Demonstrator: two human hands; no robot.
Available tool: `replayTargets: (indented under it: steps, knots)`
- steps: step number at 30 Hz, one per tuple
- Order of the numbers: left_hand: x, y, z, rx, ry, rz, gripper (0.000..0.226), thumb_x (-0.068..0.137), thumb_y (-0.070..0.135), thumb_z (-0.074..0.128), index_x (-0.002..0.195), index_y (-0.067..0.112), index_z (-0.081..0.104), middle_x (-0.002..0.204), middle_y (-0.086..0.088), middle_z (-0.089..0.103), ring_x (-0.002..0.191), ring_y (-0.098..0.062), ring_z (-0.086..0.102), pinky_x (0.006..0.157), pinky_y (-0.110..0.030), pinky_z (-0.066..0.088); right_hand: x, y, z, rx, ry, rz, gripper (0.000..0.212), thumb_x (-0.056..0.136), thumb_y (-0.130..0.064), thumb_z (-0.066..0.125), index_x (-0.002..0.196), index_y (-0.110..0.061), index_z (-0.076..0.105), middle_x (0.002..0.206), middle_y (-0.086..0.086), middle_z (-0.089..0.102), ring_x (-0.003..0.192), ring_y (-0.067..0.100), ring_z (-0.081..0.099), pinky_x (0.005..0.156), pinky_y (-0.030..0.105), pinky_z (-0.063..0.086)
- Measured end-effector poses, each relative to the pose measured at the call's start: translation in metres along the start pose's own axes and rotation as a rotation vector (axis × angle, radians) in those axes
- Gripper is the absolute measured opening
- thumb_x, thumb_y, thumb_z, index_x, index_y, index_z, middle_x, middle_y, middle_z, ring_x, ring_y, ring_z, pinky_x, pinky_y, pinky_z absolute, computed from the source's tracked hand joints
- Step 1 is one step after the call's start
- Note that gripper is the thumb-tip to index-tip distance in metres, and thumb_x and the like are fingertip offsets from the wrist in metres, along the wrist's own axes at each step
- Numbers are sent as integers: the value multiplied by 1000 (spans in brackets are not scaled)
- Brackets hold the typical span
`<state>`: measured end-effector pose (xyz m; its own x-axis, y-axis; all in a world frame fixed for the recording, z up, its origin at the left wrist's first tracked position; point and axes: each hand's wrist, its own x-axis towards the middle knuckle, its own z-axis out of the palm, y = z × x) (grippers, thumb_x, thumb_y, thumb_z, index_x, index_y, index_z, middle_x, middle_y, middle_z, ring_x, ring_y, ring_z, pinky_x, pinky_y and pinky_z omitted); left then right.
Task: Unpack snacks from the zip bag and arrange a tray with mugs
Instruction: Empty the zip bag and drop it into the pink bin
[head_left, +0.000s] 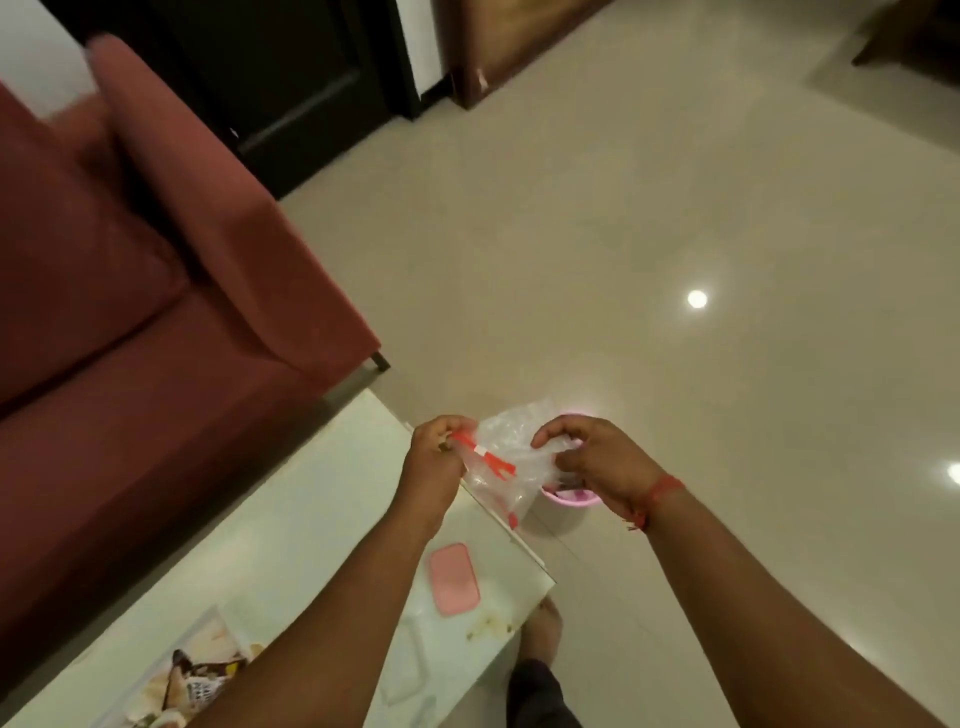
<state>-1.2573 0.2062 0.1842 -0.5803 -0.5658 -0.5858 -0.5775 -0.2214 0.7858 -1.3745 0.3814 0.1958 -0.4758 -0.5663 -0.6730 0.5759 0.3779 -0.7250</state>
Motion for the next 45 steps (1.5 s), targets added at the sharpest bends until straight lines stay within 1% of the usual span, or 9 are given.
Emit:
replayTargets:
  steps: [3, 8, 11, 14, 18, 22, 31, 37, 45]
  knots:
    - [50, -41, 47, -148, -89, -301, 55, 96, -1, 47, 142, 29, 43, 132, 4, 44, 123, -21, 52, 102, -46, 48, 61, 58, -31, 5, 199, 45, 38, 83, 20, 43, 92, -5, 70, 127, 18, 56, 94, 40, 68, 71, 36, 61]
    - [107, -107, 131, 97, -252, -350, 46, 102, 24, 44, 148, 27, 36, 139, 1, 48, 115, -16, 46, 95, -36, 41, 145, 136, -56, -189, 401, 114, 36, 89, 14, 44, 118, 2, 63, 122, 7, 43, 98, 27, 60, 79, 33, 58]
    - [151, -154, 177, 344, -291, -325, 52, 103, 24, 40, 153, 21, 25, 152, -1, 33, 127, -23, 44, 90, -27, 36, 196, 184, -67, -332, 400, 138, 42, 92, 7, 46, 131, -4, 57, 142, 9, 33, 118, 31, 51, 99, 32, 46]
    - [194, -190, 206, 521, -342, -278, 50, 101, 11, 36, 150, 10, 27, 157, -15, 27, 133, -31, 43, 104, -34, 41, 243, 220, -80, -460, 402, 154, 47, 93, 3, 47, 140, -6, 48, 155, 12, 22, 128, 32, 47, 112, 34, 36]
    - [229, -229, 225, 694, -376, -232, 48, 99, 10, 36, 147, 9, 36, 147, -17, 42, 119, -34, 53, 93, -37, 47, 296, 263, -100, -740, 430, 145, 58, 91, -10, 50, 147, -7, 35, 153, 22, 22, 135, 41, 38, 111, 49, 37]
    - [233, -249, 227, 722, -391, -210, 45, 103, 13, 34, 148, 8, 34, 144, -18, 46, 125, -34, 51, 94, -35, 42, 325, 292, -104, -946, 223, 239, 69, 99, -23, 50, 156, -37, 13, 164, 13, -14, 150, 44, 1, 115, 68, 18]
    - [170, -210, 174, 694, -303, -183, 38, 103, 10, 37, 140, 8, 43, 134, -13, 56, 122, -30, 55, 85, -26, 39, 272, 269, -60, -1046, 211, 130, 62, 102, -17, 45, 155, -36, 20, 166, 12, -2, 151, 41, 4, 116, 65, 20]
    - [104, -171, 98, 883, -235, -45, 52, 103, 12, 34, 154, 13, 21, 164, -8, 12, 151, -26, 15, 117, -36, 23, 201, 220, 18, -1068, 200, -31, 56, 101, -28, 45, 154, -27, 26, 163, 16, 17, 149, 40, 17, 120, 55, 22]
    - [-2, -168, -86, 1181, 4, 126, 63, 101, 29, 38, 156, 23, 6, 166, -6, -2, 152, -27, -4, 120, -52, 11, 88, 180, 177, -1263, 102, -194, 63, 102, -39, 42, 157, -26, 16, 166, 12, 8, 151, 34, 14, 121, 46, 21]
